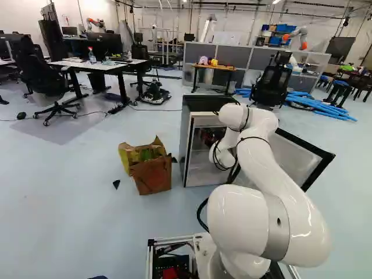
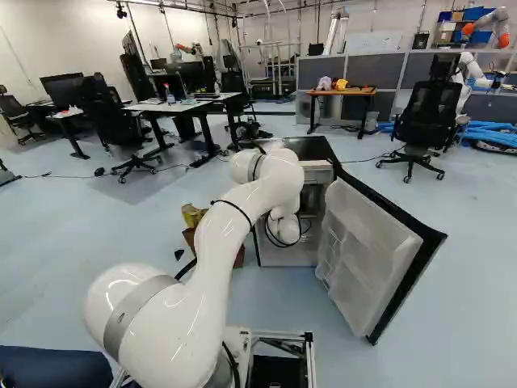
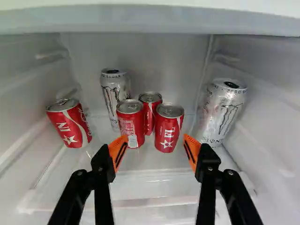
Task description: Grab a drink from the fridge
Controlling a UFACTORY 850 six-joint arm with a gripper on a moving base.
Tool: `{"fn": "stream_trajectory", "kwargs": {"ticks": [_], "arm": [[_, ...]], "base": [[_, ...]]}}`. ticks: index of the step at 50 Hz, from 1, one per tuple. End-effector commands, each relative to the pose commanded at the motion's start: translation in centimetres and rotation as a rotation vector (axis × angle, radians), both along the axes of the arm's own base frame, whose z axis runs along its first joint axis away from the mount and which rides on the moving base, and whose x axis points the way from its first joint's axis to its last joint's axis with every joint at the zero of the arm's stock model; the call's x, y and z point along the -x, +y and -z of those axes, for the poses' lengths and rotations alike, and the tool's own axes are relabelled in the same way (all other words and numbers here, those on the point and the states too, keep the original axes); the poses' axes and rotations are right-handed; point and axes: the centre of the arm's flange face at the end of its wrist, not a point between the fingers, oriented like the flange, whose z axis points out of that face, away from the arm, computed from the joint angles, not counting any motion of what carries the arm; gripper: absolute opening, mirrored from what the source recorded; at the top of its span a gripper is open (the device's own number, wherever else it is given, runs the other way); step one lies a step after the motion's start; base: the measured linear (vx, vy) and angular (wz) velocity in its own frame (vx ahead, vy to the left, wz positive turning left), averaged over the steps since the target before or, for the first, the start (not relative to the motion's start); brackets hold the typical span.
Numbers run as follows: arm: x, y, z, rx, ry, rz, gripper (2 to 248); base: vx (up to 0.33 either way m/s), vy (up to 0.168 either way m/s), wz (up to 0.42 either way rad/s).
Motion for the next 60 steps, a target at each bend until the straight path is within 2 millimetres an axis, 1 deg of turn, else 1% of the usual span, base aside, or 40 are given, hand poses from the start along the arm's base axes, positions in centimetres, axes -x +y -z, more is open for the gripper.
{"fn": "stream_trajectory", "kwargs": {"ticks": [60], "arm": [[-2.9, -1.5, 2.0, 0.024, -0.002, 0.008, 176]], "base": [[0.000, 0.000, 0.000]]}}
